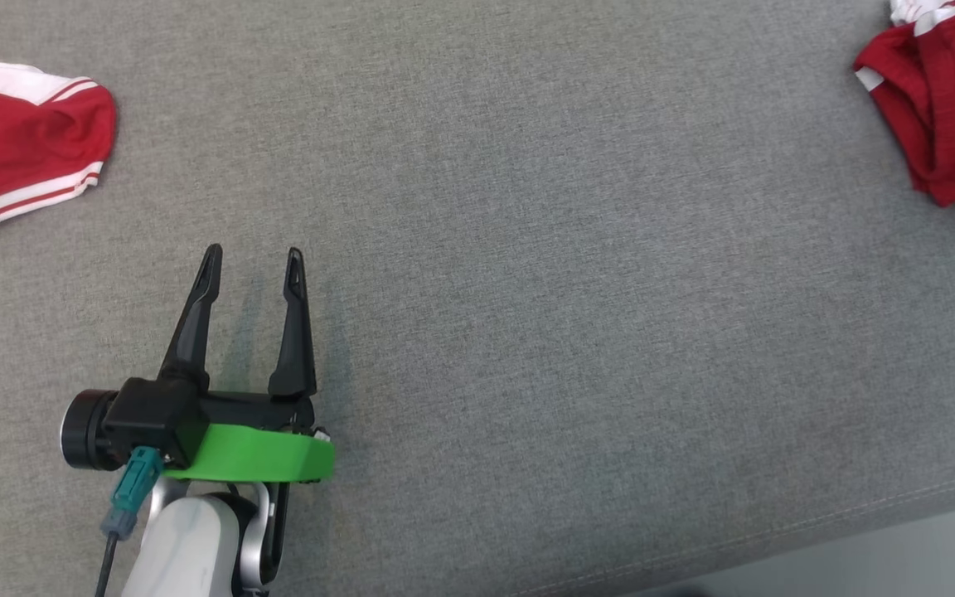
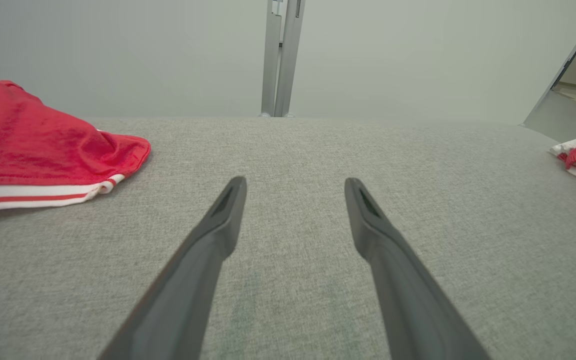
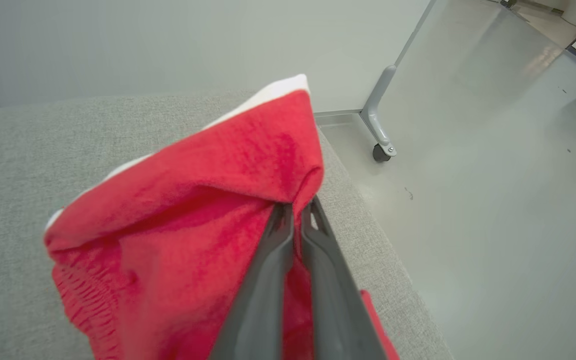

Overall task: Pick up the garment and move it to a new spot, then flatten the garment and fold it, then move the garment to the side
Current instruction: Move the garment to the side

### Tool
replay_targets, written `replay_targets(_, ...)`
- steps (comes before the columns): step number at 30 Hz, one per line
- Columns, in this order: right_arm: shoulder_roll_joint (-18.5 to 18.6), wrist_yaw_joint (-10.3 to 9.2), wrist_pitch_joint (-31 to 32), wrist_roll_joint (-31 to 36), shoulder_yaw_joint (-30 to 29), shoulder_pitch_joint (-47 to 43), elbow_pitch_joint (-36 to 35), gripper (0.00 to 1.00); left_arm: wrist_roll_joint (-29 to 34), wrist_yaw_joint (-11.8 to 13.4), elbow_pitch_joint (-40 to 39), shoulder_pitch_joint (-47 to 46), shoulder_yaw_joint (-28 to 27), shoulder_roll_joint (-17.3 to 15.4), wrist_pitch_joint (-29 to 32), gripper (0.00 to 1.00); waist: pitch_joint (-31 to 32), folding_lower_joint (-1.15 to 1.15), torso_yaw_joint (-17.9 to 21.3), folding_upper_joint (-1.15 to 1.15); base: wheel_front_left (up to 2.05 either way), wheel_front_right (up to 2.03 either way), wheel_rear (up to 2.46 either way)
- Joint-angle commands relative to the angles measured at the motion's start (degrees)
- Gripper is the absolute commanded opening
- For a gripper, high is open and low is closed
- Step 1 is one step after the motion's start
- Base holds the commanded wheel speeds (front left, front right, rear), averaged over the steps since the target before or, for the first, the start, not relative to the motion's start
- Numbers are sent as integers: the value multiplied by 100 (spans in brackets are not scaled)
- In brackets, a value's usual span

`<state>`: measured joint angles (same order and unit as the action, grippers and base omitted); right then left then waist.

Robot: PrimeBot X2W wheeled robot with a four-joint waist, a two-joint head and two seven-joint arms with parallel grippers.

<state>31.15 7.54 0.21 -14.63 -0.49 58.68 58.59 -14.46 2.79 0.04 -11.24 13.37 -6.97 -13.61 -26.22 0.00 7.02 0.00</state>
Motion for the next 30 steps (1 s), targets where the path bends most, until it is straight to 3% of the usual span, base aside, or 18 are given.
replay_targets(1, 43, -10, -26, 95, -18, 106, 62, 0, 26, 27, -29, -46, 13, -35, 13, 100, -88, 0, -69, 0, 0, 0, 0)
replay_targets(7, 186, -10, -202, 552, -284, 354, 401, 0, 31, 37, -37, -125, 70, -16, 10, 100, -206, 0, -143, 0, 0, 0, 0)
replay_targets(8, 213, -10, -266, 659, -360, 391, 469, 7, 31, 45, -34, -130, 76, -14, 6, 100, -224, 0, -154, 0, 0, 0, 0)
replay_targets(9, 216, -10, -320, 731, -423, 416, 515, 49, 29, 46, -30, -138, 83, -12, 1, 100, -234, 0, -162, 0, 0, 0, 0)
replay_targets(10, 203, -10, -385, 798, -493, 437, 559, 100, 28, 51, -23, -148, 88, -10, -3, 100, -242, 0, -168, 0, 0, 0, 0)
replay_targets(21, -239, -10, -978, 1589, -884, 638, 702, 100, -83, 49, 160, -228, 101, 49, -69, 100, -72, 0, -177, 0, 0, 0, 0)
replay_targets(30, -936, -10, -1284, 1482, -264, 480, 578, 100, -254, 44, 552, -311, -99, 116, -143, 100, 494, 0, -218, 0, 0, 0, 0)
